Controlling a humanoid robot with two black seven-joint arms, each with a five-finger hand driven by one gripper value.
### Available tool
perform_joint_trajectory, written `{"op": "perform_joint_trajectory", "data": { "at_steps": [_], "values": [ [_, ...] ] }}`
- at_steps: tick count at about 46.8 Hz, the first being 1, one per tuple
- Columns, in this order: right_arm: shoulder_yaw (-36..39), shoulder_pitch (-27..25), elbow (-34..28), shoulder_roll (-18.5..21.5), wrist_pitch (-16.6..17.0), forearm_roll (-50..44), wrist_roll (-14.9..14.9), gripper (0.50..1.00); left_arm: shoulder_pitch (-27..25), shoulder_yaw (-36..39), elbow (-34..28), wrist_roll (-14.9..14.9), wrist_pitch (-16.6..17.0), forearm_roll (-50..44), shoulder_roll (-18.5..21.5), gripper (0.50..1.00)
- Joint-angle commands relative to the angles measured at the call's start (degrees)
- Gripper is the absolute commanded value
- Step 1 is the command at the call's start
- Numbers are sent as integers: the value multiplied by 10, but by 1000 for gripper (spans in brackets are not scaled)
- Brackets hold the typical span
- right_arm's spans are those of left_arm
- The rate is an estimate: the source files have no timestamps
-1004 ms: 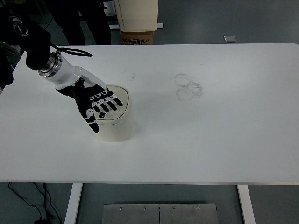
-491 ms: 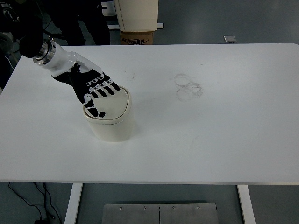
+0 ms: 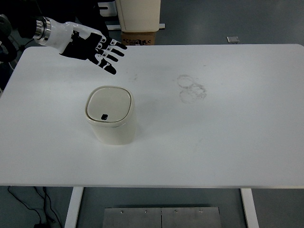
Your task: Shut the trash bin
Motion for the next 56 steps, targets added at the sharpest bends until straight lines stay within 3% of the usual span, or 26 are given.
{"op": "perform_joint_trajectory", "data": {
  "at_steps": [1,12,33,45,56],
  "values": [
    [1,-1,0,0,0,0,0,991,32,-42,22,-14,4,0,11,1000],
    [0,-1,0,0,0,1,0,991,132,-153,82,-36,21,0,40,1000],
    [0,0,0,0,0,0,0,991,320,-417,159,-37,52,-4,68,1000],
    [0,-1,0,0,0,0,0,991,435,-564,197,-88,60,-4,61,1000],
    [1,-1,0,0,0,0,-1,991,501,-632,237,-102,70,-9,27,1000]
  ]
}}
